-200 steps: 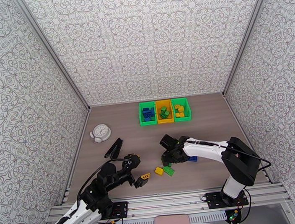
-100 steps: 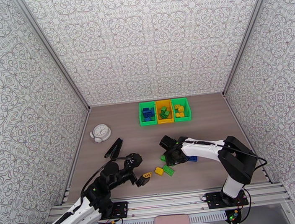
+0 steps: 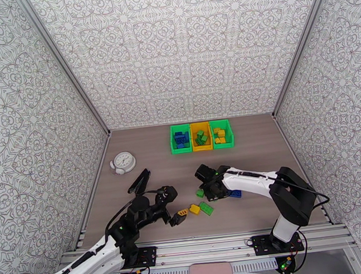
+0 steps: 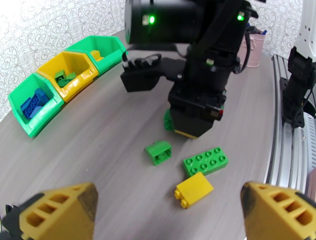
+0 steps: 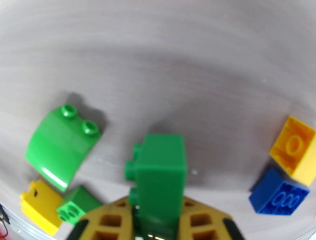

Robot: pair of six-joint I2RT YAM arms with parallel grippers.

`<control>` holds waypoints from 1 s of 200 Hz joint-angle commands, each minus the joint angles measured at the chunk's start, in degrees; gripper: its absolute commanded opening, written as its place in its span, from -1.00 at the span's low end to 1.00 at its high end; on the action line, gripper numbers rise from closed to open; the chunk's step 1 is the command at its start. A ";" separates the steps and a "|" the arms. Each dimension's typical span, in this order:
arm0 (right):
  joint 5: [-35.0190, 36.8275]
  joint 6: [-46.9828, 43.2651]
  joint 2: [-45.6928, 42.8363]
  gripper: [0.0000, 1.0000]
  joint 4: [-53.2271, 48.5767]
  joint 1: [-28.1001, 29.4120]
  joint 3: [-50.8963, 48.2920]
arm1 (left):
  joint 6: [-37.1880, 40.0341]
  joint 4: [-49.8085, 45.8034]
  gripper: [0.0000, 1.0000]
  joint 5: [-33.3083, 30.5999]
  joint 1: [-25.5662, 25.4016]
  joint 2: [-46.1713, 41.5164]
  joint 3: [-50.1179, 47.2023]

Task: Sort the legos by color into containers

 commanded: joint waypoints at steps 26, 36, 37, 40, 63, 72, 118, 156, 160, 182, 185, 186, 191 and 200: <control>6.17 -2.01 -5.77 -0.64 0.14 -4.76 6.08 | -1.88 5.97 0.99 -3.03 -0.91 3.97 1.32; 6.90 -3.26 -6.61 -0.64 1.50 -6.56 6.67 | -2.28 7.21 0.99 -3.69 -1.07 5.11 1.54; 6.97 -3.42 -6.70 -0.64 1.63 -6.80 6.73 | -2.28 7.38 0.99 -3.79 -1.12 5.29 1.55; 7.10 -3.88 -6.91 -0.64 2.20 -7.40 6.91 | -2.43 7.88 0.99 -3.98 -1.14 5.68 1.55; 6.65 -6.30 -7.36 -0.64 5.35 -13.12 8.91 | -2.93 11.21 0.99 -4.72 -1.20 9.76 2.77; 6.20 -7.69 -6.99 -0.64 6.46 -15.56 9.97 | -2.97 12.32 0.99 -5.27 -1.29 11.78 3.63; 0.77 -16.18 0.83 -0.64 11.17 -25.23 19.75 | -4.34 18.26 0.99 -11.51 -3.14 22.91 9.31; -6.87 -23.72 13.31 -0.60 11.19 -26.56 34.77 | -5.75 19.72 0.99 -16.07 -5.34 29.80 13.82; -7.68 -24.09 15.15 -0.60 10.93 -26.61 36.97 | -5.84 19.65 0.99 -16.51 -5.61 30.35 14.09; -10.76 -24.52 22.81 -0.59 10.17 -26.48 45.38 | -7.78 19.50 0.99 -18.64 -6.20 32.25 14.94; -10.98 -24.39 23.93 -0.59 10.07 -26.53 46.55 | -8.10 19.19 0.99 -18.65 -6.21 32.36 15.06; -11.06 -24.36 24.17 -0.59 10.00 -26.55 46.84 | -8.18 19.04 0.99 -18.61 -6.20 32.46 15.12; -11.39 -24.06 25.88 -0.59 9.77 -26.48 48.60 | -8.63 18.13 0.99 -18.47 -6.24 32.50 15.45; -11.50 -23.53 28.49 -0.59 9.59 -26.48 51.47 | -8.92 15.41 0.99 -18.39 -6.47 32.47 16.37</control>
